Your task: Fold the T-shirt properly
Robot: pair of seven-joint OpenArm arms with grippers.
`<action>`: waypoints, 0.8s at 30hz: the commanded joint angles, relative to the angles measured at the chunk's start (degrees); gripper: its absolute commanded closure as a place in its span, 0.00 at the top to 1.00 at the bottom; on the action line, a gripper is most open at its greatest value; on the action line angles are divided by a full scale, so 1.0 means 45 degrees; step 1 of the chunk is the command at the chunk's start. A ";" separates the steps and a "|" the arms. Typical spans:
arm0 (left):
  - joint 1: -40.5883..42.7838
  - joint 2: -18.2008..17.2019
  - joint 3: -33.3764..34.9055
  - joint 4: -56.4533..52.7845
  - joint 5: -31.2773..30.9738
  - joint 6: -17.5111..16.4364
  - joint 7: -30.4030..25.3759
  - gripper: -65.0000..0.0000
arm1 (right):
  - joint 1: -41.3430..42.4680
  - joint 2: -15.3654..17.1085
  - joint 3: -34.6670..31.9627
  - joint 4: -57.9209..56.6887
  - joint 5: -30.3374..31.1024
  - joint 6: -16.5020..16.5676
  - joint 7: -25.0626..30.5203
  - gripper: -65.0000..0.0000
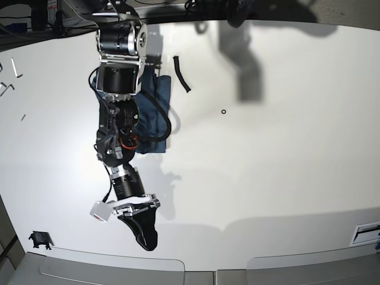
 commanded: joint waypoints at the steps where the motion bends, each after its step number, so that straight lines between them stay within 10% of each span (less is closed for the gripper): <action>1: 0.0146 0.0102 0.0019 0.0058 0.0029 -0.0131 -0.0117 0.12 | 0.0427 0.0034 0.0058 0.0219 -0.0005 0.0173 0.0423 0.00; 4: 0.0146 0.0102 0.0019 0.0058 0.0029 -0.0131 -0.0117 0.12 | 0.0427 0.0034 0.0063 0.0219 -0.0010 0.0173 0.0423 0.00; 12: 0.0146 0.0097 0.0019 0.0058 0.0029 -0.0131 -0.0117 0.12 | 0.0427 0.0034 0.0063 0.0219 -0.0355 -0.4580 0.0627 0.00; 24: 0.0146 0.0097 0.0019 0.0058 0.0029 -0.0131 -0.0117 0.12 | 0.0423 0.0034 0.0063 0.0219 -0.2798 -0.9738 0.1933 0.00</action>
